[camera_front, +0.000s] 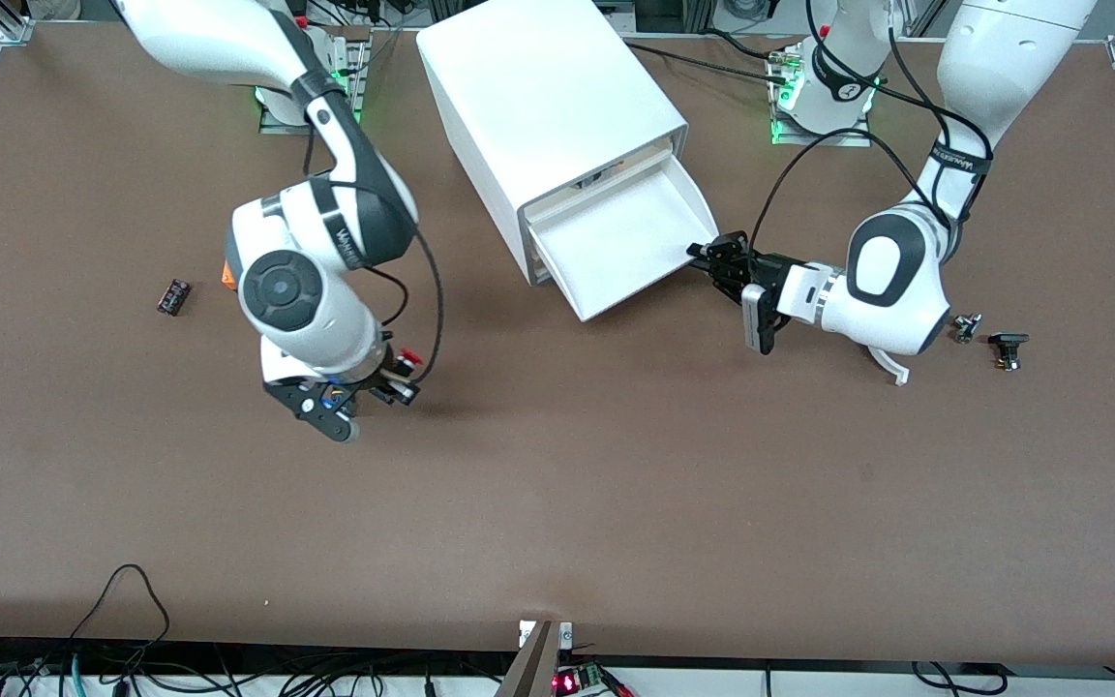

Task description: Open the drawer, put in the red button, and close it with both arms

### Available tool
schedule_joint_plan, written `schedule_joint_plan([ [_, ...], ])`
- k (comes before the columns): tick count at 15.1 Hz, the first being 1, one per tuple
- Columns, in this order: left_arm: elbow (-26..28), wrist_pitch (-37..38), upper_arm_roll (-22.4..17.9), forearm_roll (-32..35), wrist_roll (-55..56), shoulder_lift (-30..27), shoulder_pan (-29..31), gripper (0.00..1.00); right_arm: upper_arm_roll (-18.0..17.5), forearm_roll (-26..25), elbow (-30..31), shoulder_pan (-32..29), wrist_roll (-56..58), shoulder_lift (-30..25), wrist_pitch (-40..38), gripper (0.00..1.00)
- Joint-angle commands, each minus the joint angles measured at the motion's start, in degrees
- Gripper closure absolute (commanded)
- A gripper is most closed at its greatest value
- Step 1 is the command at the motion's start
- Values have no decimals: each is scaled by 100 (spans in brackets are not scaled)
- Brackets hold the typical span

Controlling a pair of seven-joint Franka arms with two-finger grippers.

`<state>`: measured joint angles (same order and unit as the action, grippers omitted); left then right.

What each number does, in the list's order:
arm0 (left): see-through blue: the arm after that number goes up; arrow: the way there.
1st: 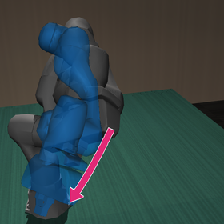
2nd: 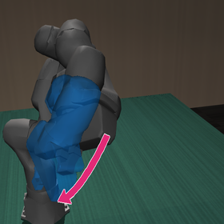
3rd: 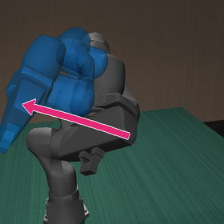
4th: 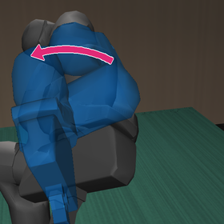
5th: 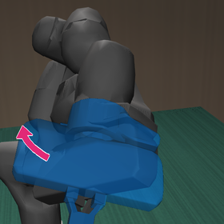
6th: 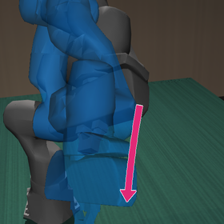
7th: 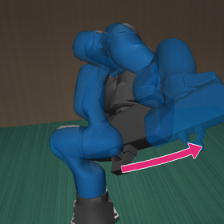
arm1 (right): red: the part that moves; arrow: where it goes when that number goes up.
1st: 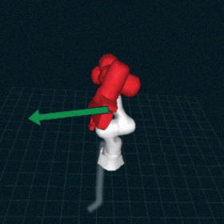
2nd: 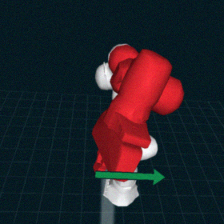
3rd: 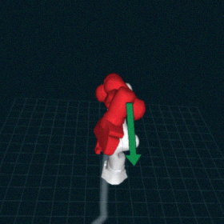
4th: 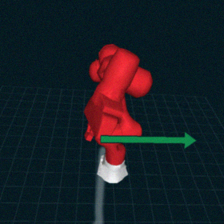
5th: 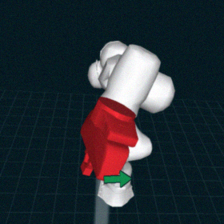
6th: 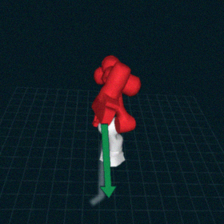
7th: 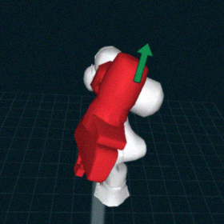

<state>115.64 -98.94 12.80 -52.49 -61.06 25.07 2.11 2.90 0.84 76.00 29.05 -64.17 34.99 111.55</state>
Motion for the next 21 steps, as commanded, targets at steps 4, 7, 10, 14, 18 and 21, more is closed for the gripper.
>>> schedule_joint_plan([
  [4,-1094,1401,-58,721,1452,-72,166,0,-62,74,-1008,662,-1728,447,155,100],
  [7,-2015,2279,-58,1521,2744,-195,167,0,-53,65,-1008,1023,-2537,438,393,100],
  [10,-3245,3448,-41,2346,4264,-230,167,0,-44,48,-1008,1453,-3283,429,393,100],
  [14,-4688,4400,20,3163,5883,-230,79,0,-18,3,-1008,2034,-4260,508,411,100],
  [18,-5392,4384,82,5218,5965,-187,-473,0,-9,-260,-1000,2429,-5095,736,428,100],
  [21,-5499,3132,-14,5786,5956,15,-589,0,-9,-295,-991,2553,-5492,903,657,100],
])
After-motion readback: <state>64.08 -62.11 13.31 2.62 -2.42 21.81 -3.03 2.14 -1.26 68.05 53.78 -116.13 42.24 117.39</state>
